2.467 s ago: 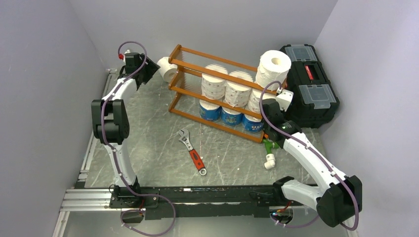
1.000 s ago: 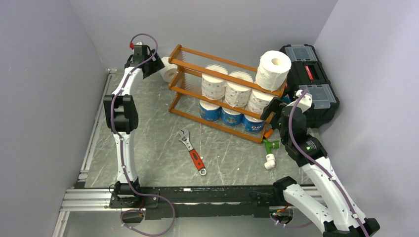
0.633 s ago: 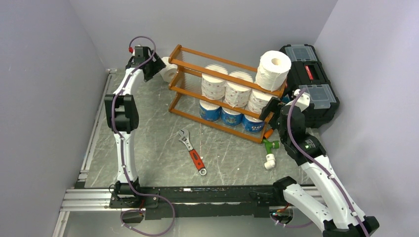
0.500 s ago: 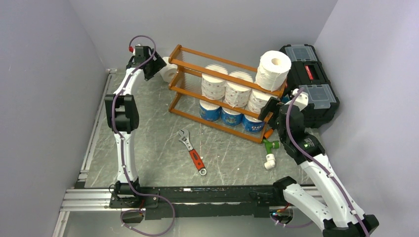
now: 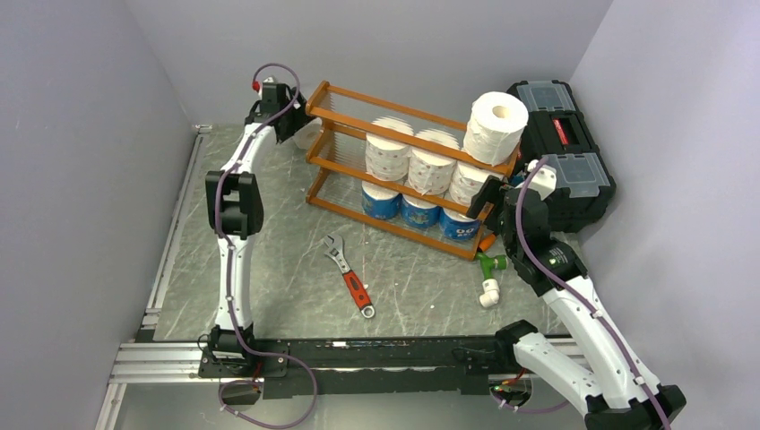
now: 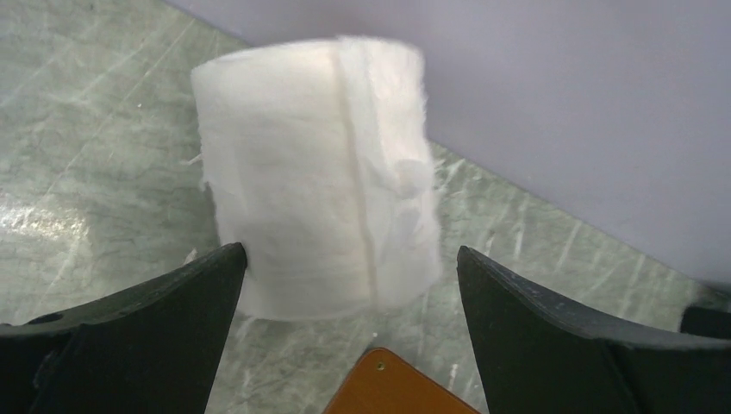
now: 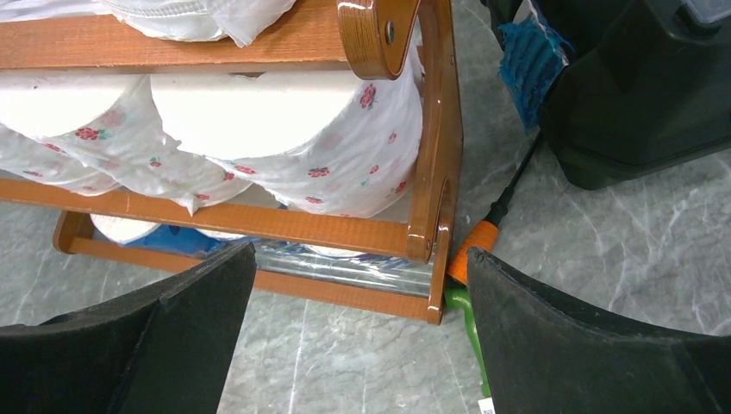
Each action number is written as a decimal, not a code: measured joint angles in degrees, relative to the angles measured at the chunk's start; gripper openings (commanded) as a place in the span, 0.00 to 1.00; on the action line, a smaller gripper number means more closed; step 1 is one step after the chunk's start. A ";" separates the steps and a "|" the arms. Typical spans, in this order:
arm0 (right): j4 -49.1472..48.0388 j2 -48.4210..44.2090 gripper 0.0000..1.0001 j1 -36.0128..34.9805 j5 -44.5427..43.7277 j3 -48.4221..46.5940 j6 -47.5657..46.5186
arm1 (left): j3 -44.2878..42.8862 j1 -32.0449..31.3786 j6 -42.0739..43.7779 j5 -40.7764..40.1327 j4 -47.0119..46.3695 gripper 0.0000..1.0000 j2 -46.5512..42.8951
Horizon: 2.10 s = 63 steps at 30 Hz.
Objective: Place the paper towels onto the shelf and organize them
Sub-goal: Move the paper towel to the center of the board.
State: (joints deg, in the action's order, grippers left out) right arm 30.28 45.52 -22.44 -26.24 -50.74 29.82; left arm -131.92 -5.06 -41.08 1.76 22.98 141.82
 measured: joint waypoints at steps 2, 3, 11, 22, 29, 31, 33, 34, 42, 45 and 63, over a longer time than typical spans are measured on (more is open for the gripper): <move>-0.02 0.20 0.94 0.00 0.02 0.00 0.00 | 0.00 -0.13 0.57 -0.39 0.46 0.99 1.22; -0.02 0.26 0.94 0.00 0.02 0.00 0.00 | 0.00 -0.11 1.03 -0.39 0.79 0.99 1.57; -0.39 0.55 0.93 0.00 0.46 0.00 0.00 | -0.22 0.04 2.75 -0.57 1.38 0.76 2.36; -0.83 0.00 0.93 0.00 1.14 0.00 0.00 | 9.84 2.75 2.25 1.57 -4.33 0.34 -2.91; -1.31 -0.48 0.93 0.00 1.29 0.02 0.00 | 19.41 5.05 2.29 3.21 -7.45 0.27 -8.57; -1.75 -0.68 0.93 0.00 1.33 0.24 0.15 | 25.22 5.90 2.58 3.80 -8.15 0.25 -12.44; -2.38 -0.90 0.93 0.00 1.64 0.63 0.31 | 30.58 6.71 2.82 4.35 -8.55 0.23 -16.26; -2.64 -1.07 0.93 0.00 2.03 0.92 0.42 | 34.23 7.17 2.99 4.50 -9.09 0.22 -18.73; -3.45 -4.02 0.93 0.00 4.59 1.92 1.31 | 57.29 9.33 4.22 4.37 -8.59 0.21 -37.44; -3.82 -6.62 0.93 0.00 5.62 2.49 1.42 | 63.06 9.01 4.50 4.57 -8.57 0.23 -42.73; -6.86 -2.23 0.93 -4.04 21.46 2.93 1.27 | 91.67 5.86 8.94 9.66 -1.38 0.59 -78.55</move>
State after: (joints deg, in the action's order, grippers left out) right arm 23.42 43.29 -26.48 -4.78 -47.81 31.09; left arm -40.25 0.80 -32.14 11.42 21.61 63.26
